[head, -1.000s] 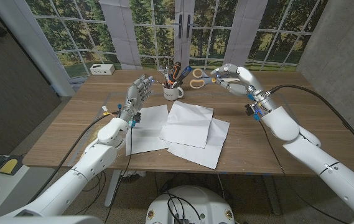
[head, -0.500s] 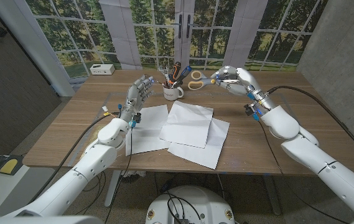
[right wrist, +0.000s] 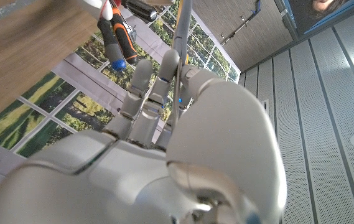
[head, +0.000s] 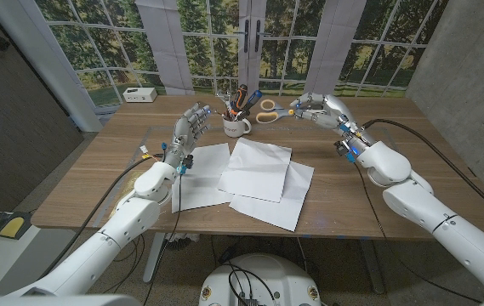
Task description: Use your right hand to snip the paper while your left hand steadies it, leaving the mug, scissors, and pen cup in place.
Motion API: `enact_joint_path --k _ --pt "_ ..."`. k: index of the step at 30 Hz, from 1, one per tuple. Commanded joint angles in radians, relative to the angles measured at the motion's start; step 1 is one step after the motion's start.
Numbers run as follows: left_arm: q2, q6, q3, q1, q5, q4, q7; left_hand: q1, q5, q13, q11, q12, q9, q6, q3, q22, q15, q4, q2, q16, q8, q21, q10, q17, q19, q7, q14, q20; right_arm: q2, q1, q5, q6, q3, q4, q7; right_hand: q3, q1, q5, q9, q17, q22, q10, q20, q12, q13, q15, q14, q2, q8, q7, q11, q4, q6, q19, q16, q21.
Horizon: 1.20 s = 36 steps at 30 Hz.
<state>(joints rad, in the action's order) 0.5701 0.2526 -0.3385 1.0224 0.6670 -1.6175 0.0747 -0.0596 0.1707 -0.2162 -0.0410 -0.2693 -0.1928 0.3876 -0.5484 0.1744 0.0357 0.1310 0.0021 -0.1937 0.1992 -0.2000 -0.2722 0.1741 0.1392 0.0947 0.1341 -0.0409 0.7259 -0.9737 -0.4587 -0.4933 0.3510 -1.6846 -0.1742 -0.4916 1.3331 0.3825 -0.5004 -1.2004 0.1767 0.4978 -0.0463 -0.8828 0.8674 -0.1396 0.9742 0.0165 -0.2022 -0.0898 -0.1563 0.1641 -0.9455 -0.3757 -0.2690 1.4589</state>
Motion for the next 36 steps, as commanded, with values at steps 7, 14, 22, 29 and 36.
enact_joint_path --k 7,14,22,29,36 --pt "-0.019 0.018 -0.007 -0.020 0.026 0.032 -0.046 -0.004 0.004 -0.009 -0.025 -0.013 -0.003 0.005 0.007 0.003 0.014 0.001 0.007 -0.001 0.001 0.003 -0.062 0.007 0.006 -0.001 0.026 -0.001 0.047 0.041 -0.097 0.076 0.015 -0.001 -0.114 -0.013 0.001 0.010 0.003 -0.004 -0.001 -0.011 -0.101 -0.001 0.012 -0.095 0.005 -0.001 0.009 0.004 0.010 -0.002 0.014 -0.008 -0.003 0.001" --pt "-0.015 0.024 -0.017 -0.019 -0.032 0.027 -0.001 -0.005 0.004 -0.013 -0.022 -0.011 -0.003 0.030 0.006 0.003 0.018 0.001 0.008 0.002 0.011 0.004 -0.057 0.007 0.005 0.009 0.021 -0.001 0.059 0.056 -0.130 0.121 0.018 -0.005 -0.140 -0.015 -0.001 0.013 0.005 -0.005 0.000 -0.015 -0.102 -0.002 0.017 -0.095 0.004 -0.002 0.011 0.006 0.010 -0.003 0.018 -0.006 -0.003 0.001" --pt "-0.003 0.048 -0.032 -0.020 -0.160 0.013 0.074 -0.013 0.006 -0.018 -0.034 -0.028 -0.003 0.120 0.002 0.002 0.033 0.005 0.015 -0.003 0.037 0.002 -0.106 0.006 0.013 0.021 0.041 0.004 0.061 0.079 -0.156 0.168 0.031 0.005 -0.172 -0.018 -0.002 0.017 0.008 -0.006 0.000 -0.014 -0.102 0.001 0.011 -0.096 0.001 -0.003 0.011 0.007 0.019 -0.003 0.021 -0.004 -0.003 0.002" --pt "-0.009 0.069 -0.036 -0.024 -0.193 0.020 0.087 -0.015 0.006 -0.021 -0.030 -0.027 -0.003 0.178 -0.001 0.002 0.038 0.005 0.020 -0.001 0.052 0.002 -0.106 0.006 0.014 0.027 0.044 0.009 0.065 0.095 -0.150 0.201 0.042 0.011 -0.176 -0.019 -0.003 0.019 0.010 -0.006 0.001 -0.011 -0.102 0.004 0.005 -0.096 0.001 -0.002 0.012 0.008 0.024 -0.003 0.023 -0.005 -0.004 0.004" --pt "-0.009 0.092 -0.035 -0.024 -0.230 0.022 0.103 -0.015 0.007 -0.023 -0.032 -0.030 -0.003 0.232 -0.001 0.002 0.048 0.005 0.021 0.000 0.064 0.002 -0.116 0.006 0.016 0.028 0.048 0.015 0.078 0.123 -0.148 0.263 0.059 0.020 -0.190 -0.021 -0.002 0.021 0.012 -0.006 0.001 -0.009 -0.102 0.004 0.002 -0.096 0.002 -0.003 0.012 0.012 0.025 -0.002 0.025 -0.004 -0.005 0.006"
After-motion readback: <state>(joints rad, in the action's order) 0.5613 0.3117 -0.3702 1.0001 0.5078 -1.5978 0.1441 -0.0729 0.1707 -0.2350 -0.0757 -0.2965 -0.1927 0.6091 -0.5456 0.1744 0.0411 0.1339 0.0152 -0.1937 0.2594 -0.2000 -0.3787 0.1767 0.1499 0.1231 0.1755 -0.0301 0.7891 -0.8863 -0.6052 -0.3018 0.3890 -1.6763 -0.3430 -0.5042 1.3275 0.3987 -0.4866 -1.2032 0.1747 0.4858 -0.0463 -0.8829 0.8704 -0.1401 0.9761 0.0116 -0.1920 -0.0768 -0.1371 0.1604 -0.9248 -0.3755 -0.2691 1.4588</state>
